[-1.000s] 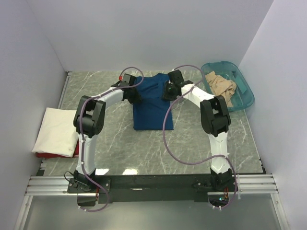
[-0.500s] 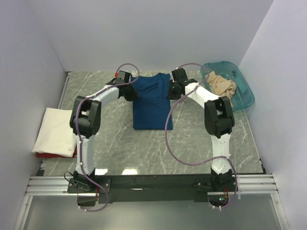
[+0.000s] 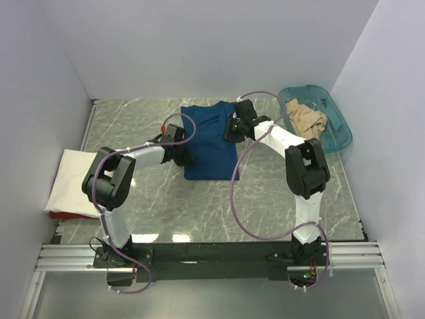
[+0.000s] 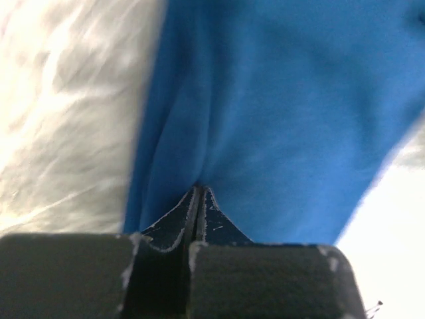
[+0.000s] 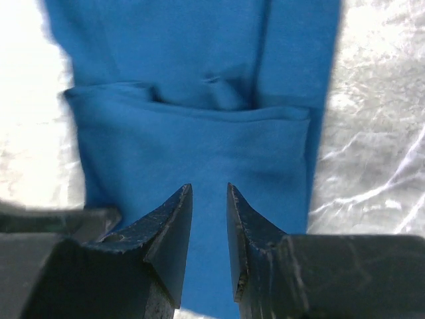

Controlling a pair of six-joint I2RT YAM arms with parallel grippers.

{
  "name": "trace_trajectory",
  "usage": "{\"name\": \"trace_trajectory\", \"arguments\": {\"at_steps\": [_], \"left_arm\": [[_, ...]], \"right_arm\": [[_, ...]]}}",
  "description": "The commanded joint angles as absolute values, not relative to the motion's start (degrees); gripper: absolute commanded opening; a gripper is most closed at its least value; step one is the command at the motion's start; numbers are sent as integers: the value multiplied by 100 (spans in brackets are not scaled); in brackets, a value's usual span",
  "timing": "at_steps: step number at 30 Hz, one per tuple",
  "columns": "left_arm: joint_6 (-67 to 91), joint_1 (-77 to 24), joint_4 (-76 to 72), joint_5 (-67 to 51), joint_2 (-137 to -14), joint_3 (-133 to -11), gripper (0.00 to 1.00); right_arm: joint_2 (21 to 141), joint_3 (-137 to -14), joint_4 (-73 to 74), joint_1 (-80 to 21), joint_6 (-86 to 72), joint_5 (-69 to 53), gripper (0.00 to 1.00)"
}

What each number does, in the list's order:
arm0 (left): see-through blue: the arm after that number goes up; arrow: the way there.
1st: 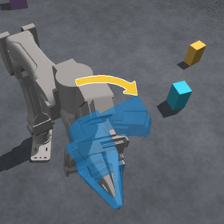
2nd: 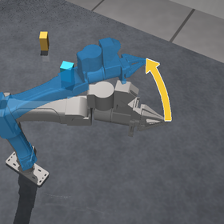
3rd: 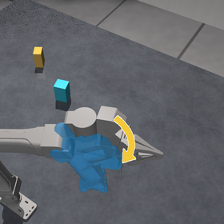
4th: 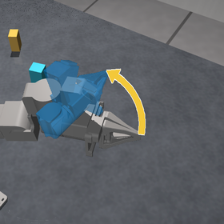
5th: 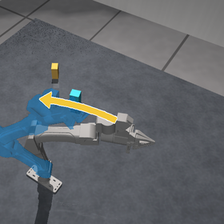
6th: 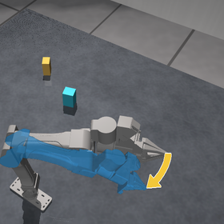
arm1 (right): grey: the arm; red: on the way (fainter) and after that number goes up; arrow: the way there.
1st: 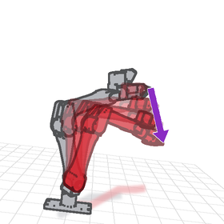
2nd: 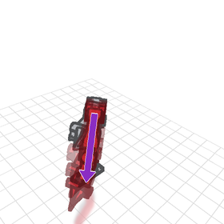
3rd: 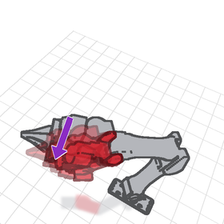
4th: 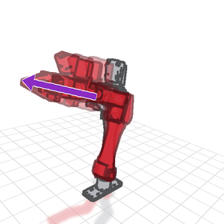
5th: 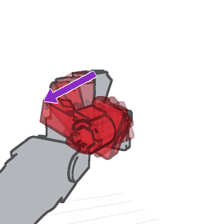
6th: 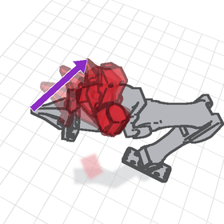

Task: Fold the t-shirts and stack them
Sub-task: Fold the tshirt

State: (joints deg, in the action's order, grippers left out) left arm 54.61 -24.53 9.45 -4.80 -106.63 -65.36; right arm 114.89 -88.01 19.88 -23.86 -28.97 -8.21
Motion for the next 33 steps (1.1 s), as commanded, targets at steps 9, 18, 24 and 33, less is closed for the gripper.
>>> {"name": "trace_trajectory", "arguments": {"at_steps": [9, 18, 24, 33], "left_arm": [[5695, -2566, 272, -158, -10169, -5212, 1], [5406, -2566, 579, -211, -9941, -5606, 1], [5195, -2566, 913, -158, -9914, -6405, 10], [5326, -2619, 862, -184, -10547, -6708, 6]], "right_arm": [[12683, -9721, 2470, -1952, -2839, -589, 34], [11937, -9519, 2515, -1907, -2795, -475, 35], [10970, -8624, 2277, -2109, -2856, -334, 38], [10451, -7447, 1741, -2697, -3164, -220, 45]]}}
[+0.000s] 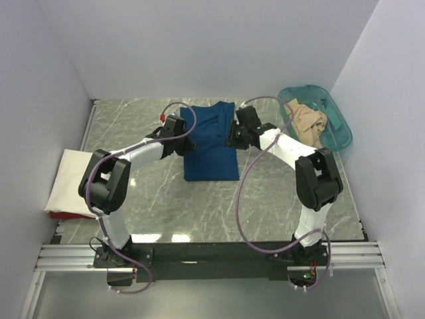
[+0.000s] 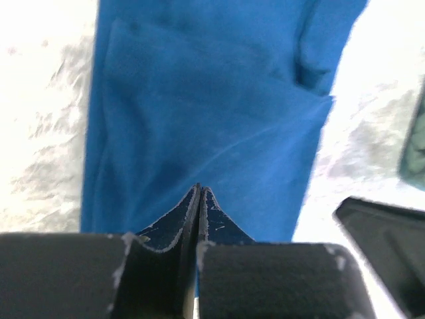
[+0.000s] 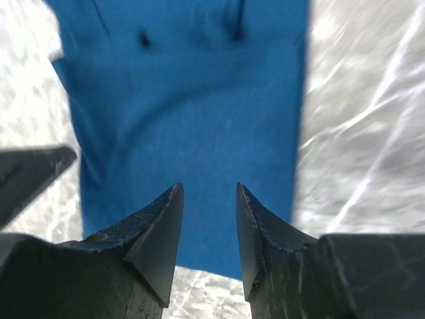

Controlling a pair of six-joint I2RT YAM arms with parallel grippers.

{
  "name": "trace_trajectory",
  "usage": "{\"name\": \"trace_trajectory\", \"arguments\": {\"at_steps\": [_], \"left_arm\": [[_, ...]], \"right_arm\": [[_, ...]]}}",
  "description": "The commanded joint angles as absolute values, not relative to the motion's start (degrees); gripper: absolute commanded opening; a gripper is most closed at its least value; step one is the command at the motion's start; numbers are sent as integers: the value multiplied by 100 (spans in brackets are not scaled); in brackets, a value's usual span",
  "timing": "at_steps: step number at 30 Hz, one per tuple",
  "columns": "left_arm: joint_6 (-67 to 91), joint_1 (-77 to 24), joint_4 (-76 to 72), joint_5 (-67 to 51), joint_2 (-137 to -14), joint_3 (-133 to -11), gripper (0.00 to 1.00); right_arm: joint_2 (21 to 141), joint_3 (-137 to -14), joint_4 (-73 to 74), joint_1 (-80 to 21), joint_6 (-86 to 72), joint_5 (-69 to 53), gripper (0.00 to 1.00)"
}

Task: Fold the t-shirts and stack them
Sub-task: Fold the tshirt

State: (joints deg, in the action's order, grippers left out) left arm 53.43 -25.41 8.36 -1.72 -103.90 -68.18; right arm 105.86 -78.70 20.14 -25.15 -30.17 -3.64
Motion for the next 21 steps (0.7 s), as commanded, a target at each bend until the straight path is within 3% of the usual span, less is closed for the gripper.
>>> {"name": "trace_trajectory", "arguments": {"at_steps": [1, 9, 21], "left_arm": [[5378, -2637, 844, -176, -10486, -6610, 6], [5528, -2909, 256, -167, -9906, -5144, 7], [5291, -2900, 387, -97, -8940, -4799, 31]], "right_arm": [[10424, -7323, 1671, -2724, -3216, -263, 45], [10213, -6153, 1090, -2821, -3454, -299, 44], [9563, -5477, 993, -2839, -3542, -220, 45]]}}
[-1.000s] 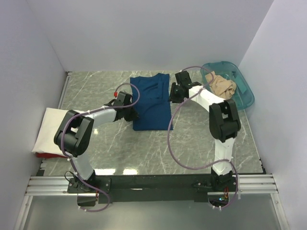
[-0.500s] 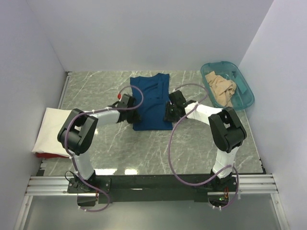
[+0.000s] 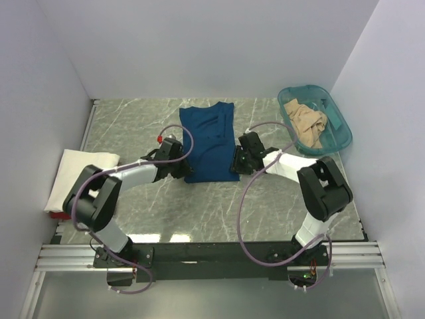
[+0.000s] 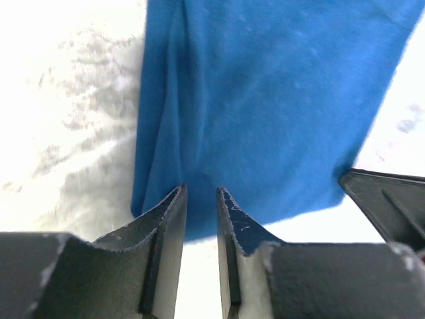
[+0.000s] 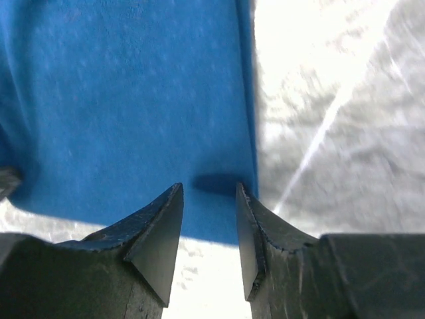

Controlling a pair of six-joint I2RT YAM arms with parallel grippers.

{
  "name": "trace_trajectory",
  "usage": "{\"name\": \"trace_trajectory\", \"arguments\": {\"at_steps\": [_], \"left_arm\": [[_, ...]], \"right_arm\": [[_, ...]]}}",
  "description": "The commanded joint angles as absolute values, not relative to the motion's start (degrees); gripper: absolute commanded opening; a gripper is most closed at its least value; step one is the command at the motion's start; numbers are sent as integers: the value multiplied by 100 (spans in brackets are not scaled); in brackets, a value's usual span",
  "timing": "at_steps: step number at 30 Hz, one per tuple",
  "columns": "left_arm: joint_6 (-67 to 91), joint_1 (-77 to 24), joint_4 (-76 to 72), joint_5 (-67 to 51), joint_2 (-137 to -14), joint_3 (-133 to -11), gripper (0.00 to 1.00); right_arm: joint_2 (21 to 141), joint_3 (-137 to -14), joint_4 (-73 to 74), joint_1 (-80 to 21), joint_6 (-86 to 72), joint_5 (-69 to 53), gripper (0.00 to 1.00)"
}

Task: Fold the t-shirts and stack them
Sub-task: Fold the tshirt

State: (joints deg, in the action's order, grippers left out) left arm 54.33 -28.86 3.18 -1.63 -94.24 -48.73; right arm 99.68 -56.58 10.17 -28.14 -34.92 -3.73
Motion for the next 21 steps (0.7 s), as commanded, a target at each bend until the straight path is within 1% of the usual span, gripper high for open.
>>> {"name": "trace_trajectory", "arguments": {"at_steps": [1, 5, 8, 15, 18, 21], "left_arm": [[5291, -2900, 413, -123, -8860, -4755, 31], [5335, -2892, 334, -255, -8587, -4518, 27], [5352, -2892, 281, -247, -8490, -4369, 28], [5318, -2874, 360, -9, -9060, -4359, 26], [5300, -2874, 317, -18, -9298, -4377, 23], [5352, -2874, 264, -18, -9255, -4237, 22]], "right_arm": [[9432, -5415, 984, -2839, -3542, -220, 45], [9159, -5186, 923, -2830, -3603, -158, 45], [9061, -5098, 931, -2813, -3604, -106, 45], [9307, -5054, 870, -2804, -3595, -114, 45], [9369, -5027, 870, -2812, -3569, -79, 45], [9352, -5001, 931, -2812, -3533, -9, 45]]}}
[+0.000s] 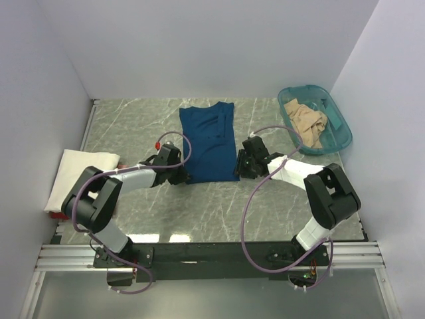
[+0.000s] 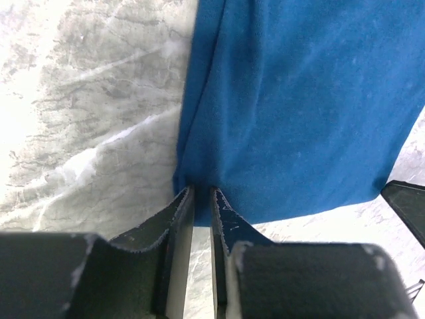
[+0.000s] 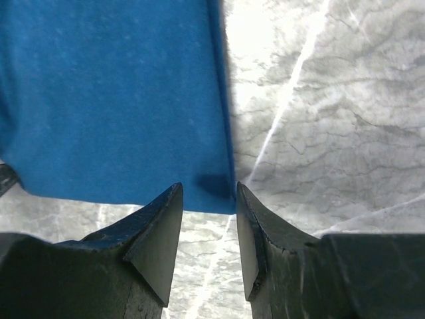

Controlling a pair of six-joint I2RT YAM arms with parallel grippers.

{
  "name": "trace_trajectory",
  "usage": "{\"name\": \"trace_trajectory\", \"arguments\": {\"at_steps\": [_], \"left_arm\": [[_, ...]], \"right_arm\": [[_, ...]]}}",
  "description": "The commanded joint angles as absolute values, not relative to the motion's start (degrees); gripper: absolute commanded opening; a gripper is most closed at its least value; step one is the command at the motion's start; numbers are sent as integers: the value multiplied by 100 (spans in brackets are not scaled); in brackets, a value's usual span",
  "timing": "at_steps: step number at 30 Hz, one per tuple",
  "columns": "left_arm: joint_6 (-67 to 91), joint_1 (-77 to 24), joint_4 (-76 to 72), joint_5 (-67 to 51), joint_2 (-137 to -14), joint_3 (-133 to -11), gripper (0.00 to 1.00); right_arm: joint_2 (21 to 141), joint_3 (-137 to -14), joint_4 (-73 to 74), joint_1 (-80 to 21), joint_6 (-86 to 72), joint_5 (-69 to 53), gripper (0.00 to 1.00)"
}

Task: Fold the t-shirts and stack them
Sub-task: Fold the tshirt

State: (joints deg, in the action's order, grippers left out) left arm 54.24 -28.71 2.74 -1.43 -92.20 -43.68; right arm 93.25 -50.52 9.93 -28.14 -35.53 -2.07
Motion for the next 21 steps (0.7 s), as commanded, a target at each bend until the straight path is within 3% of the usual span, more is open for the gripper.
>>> {"name": "trace_trajectory", "arguments": {"at_steps": [1, 7, 13, 21], "left_arm": [[5344, -2874, 290, -18, -9220, -4210, 22], [5265, -2874, 527, -18, -8676, -4140, 29], [5256, -2865, 686, 176, -8455, -4052, 44], [5282, -2857, 299, -79, -8947, -4087, 46]], "right_arm": [[9360, -4992, 940, -2812, -3533, -9, 45], [9343, -4975, 1037, -2812, -3489, 220, 46], [9536, -4975, 871, -2812, -3568, 36, 46], [9747, -5010, 721, -2865, -3665, -132, 45]]}}
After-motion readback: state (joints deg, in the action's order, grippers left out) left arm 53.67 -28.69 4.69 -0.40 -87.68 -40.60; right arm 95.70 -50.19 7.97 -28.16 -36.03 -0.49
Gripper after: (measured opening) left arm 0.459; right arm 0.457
